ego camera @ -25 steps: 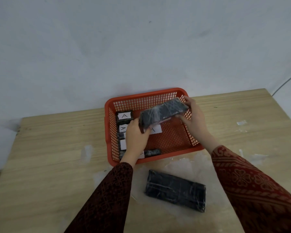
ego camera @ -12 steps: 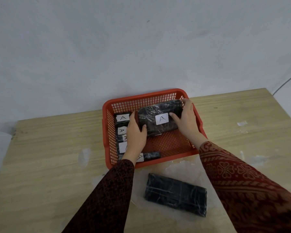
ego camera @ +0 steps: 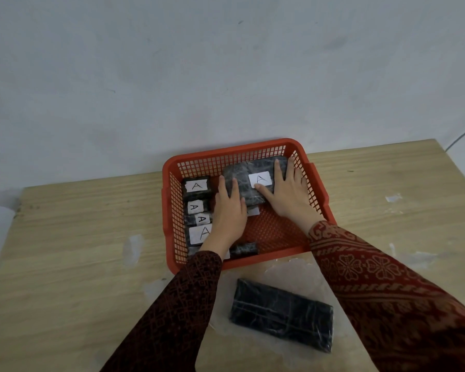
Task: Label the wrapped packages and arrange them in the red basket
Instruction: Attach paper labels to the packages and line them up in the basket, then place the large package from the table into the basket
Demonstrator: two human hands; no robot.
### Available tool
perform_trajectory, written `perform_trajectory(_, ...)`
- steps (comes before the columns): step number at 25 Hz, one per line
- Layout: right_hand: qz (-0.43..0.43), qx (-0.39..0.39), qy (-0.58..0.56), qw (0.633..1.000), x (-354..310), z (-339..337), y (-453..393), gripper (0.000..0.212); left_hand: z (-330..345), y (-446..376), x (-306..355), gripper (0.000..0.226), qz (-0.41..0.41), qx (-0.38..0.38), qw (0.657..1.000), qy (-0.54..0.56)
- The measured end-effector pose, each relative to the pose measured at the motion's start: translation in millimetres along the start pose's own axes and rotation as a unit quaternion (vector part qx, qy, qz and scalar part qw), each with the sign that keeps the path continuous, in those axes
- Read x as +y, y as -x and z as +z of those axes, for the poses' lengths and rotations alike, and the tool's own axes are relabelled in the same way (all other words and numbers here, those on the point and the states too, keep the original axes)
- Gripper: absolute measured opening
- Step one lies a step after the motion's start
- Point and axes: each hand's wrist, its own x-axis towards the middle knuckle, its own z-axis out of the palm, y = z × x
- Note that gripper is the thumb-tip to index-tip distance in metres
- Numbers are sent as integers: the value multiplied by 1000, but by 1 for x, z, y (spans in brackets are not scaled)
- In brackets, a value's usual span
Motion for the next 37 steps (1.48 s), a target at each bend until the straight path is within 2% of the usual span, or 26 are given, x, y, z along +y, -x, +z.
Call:
perform_trajectory(5, -19, 2, -32, 999, 1, -2, 2, 78, 10, -1, -5, 60, 93, -29, 983, -154)
perform_trajectory(9, -69, -18, -37, 997, 4, -12, 36, 69, 5, -6, 5, 60, 76, -42, 974, -210)
perform_trajectory(11, -102, 0, -80, 992, 8, -20, 73, 62, -7, -7, 16, 59, 65, -64, 971, -222)
perform_trajectory(14, -150, 37, -181, 971, 20, -32, 138, 44, -27, 14, 30, 53, 77, -54, 988, -123)
perform_trajectory(16, -173, 57, -240, 954, 29, -32, 181, 32, -33, 57, 33, 47, 111, 2, 994, 0)
perform_trajectory(18, -168, 61, -269, 946, 38, -23, 218, 25, -30, 109, 28, 40, 160, 64, 984, 52)
perform_trajectory(20, -142, 49, -262, 953, 48, -5, 249, 25, -19, 159, 14, 36, 189, 86, 976, 58)
perform_trajectory(22, -119, 16, -219, 968, 59, 13, 274, 36, -7, 199, -3, 35, 182, 72, 979, 61)
perform_trajectory(26, -110, -73, -128, 983, 72, 40, 300, 69, 10, 226, -32, 44, 145, -23, 989, -14)
perform_trajectory(28, -103, -72, -126, 984, 70, 46, 300, 66, 15, 227, -39, 54, 137, -81, 987, -29)
perform_trajectory(30, -106, -45, -143, 983, 67, 46, 297, 56, 22, 228, -43, 62, 129, -92, 987, -14)
perform_trajectory(33, -120, -50, -182, 975, 72, 34, 292, 47, 25, 227, -34, 62, 96, -59, 993, 48)
perform_trajectory(37, -85, -58, -289, 952, 81, 15, 291, 36, 14, 212, -28, 45, 89, 5, 991, 100)
